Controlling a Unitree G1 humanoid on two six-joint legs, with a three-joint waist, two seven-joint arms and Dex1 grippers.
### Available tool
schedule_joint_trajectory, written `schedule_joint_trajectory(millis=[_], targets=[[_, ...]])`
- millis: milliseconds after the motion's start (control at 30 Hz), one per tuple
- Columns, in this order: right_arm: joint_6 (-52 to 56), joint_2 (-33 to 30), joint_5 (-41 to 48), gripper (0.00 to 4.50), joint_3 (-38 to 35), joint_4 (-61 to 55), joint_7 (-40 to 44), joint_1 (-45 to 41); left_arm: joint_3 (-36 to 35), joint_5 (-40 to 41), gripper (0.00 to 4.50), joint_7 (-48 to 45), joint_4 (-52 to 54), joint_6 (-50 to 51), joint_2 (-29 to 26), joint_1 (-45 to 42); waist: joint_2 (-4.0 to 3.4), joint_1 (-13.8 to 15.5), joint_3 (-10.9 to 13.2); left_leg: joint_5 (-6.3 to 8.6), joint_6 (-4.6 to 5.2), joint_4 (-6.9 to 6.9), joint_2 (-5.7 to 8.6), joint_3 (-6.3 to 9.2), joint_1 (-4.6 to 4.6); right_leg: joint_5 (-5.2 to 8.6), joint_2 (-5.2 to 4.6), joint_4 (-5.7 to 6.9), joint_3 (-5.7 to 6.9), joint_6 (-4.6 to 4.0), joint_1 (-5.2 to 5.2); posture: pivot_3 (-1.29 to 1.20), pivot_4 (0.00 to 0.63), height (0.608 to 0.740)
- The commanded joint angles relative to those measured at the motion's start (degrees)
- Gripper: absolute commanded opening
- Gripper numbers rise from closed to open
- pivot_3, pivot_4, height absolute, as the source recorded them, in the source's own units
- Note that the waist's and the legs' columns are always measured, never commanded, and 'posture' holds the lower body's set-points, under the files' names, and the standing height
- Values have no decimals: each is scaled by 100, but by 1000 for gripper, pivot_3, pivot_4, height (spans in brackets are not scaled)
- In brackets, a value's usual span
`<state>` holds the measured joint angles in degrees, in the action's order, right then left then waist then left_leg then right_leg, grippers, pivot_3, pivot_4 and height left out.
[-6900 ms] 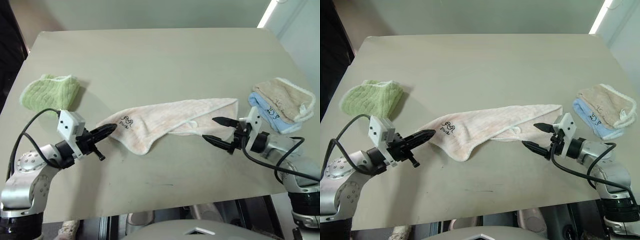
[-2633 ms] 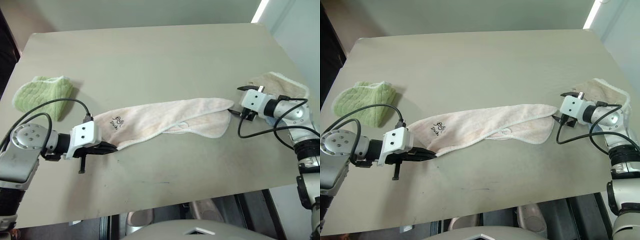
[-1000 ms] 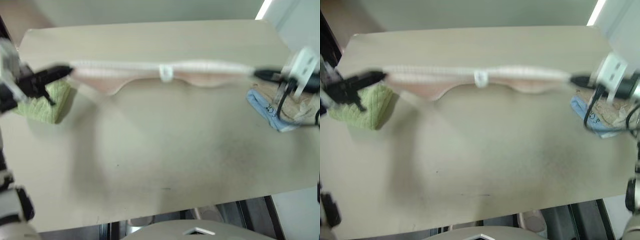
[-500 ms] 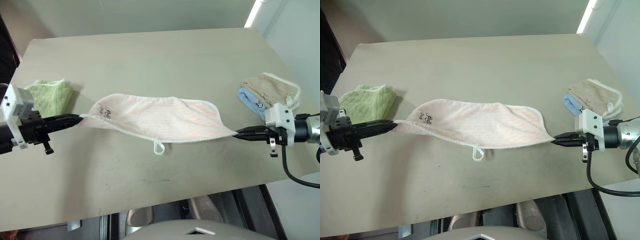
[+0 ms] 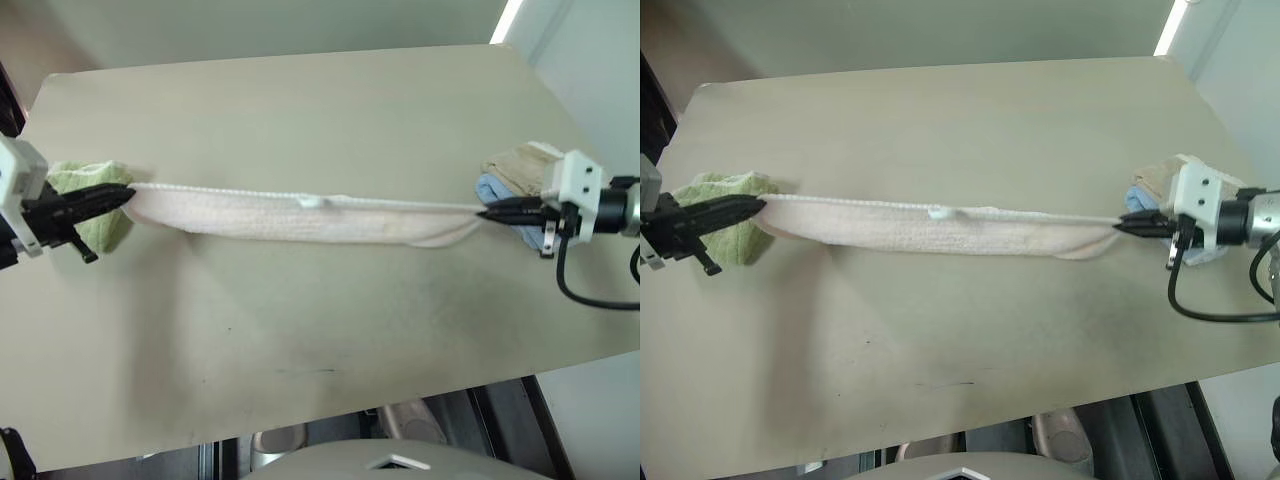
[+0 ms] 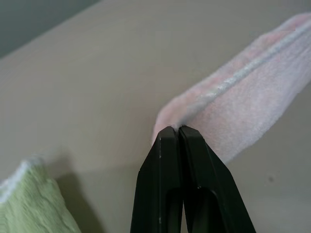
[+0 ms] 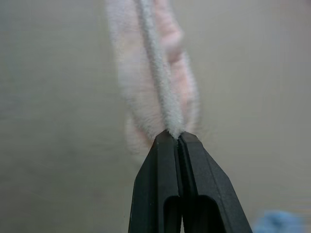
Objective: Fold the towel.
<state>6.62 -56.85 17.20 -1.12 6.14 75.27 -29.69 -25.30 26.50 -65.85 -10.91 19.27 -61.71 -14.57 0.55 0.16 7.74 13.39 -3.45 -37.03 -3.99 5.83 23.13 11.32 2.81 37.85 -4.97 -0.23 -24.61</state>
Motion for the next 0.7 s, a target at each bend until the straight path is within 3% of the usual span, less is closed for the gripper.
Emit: schedule_joint_trajectory(millis=[33,367,567,700], targets=[[-337,64,-251,26,55,494,30,-310,291,-327,0,149,-561,-305,-3,-531,0,0,0,6,11,-1,0,0,-1,0,0,1,0,-1,1,0,150,740],[-667,450,-530,26,555,1217,408,-555,1189,-806,0,-255,-1466,-863,187,-1265,-1,-4,0,11,27,-6,0,1,1,-4,-2,3,0,-1,-1,0,150,740],[-185,80,-61,26,411,597,1150,-60,1074,-425,0,-1340,-906,-259,-309,-393,0,-10,0,11,27,-4,-2,-8,5,6,-1,1,0,-5,-2,0,150,740],[-340,180,-222,26,468,728,1011,-75,1105,-584,0,-1210,-880,-479,-292,-231,0,-12,0,11,26,-5,-2,-15,3,48,-2,3,0,-43,0,0,150,740]])
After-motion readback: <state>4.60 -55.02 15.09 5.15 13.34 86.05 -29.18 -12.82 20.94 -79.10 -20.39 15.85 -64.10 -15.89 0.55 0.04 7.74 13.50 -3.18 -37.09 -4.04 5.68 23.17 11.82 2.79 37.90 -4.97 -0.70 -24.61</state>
